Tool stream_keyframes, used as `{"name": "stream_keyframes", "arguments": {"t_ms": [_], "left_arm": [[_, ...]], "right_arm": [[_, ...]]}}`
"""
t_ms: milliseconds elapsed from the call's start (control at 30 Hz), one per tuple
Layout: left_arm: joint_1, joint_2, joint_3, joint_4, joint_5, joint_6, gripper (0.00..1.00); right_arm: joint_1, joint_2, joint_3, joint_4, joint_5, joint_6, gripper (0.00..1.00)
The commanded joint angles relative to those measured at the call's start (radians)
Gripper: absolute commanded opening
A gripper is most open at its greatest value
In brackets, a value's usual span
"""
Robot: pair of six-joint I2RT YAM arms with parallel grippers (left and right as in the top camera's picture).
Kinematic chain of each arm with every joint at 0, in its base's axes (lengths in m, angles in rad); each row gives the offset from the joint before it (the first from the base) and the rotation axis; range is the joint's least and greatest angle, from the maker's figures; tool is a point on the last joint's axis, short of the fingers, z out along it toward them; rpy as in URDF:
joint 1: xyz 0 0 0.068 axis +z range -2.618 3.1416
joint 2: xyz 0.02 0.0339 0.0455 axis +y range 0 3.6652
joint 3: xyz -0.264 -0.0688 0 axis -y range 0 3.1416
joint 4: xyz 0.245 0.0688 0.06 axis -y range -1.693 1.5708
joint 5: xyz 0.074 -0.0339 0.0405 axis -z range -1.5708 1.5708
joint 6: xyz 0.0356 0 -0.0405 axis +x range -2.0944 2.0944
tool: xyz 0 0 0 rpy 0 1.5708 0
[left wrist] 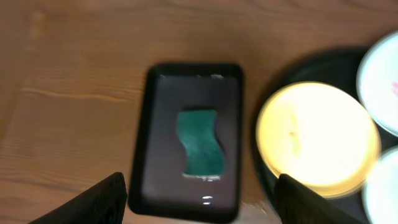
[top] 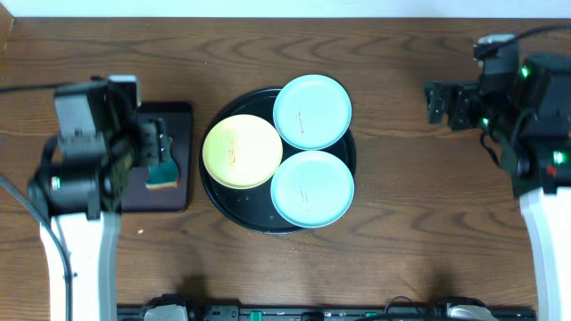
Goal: Clean dirty plates on tray and stack at the side
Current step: 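Move the right gripper to the yellow plate's rim and grip it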
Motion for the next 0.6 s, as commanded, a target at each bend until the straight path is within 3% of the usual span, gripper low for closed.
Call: {"name": "stream_keyframes", "arguments": {"t_ms": [0, 367, 567], "left_arm": [[-0.002, 0.09, 0.081, -0.041, 0.162, 0.017, 0.77], [-0.002, 0.201, 0.081, -0.041, 0.209, -0.01, 0.77], [-0.002, 0.215, 0.081, -0.032, 0.208, -0.01, 0.77]], "right_arm": [[-0.009, 0.071, 0.074, -0.034, -0.1, -0.006, 0.99], [-0.006, 0.114, 0.07, -0.029, -0.182, 0.09, 0.99], [0.071, 0.17, 0.07, -0.031, -0.191, 0.193, 0.96]]}}
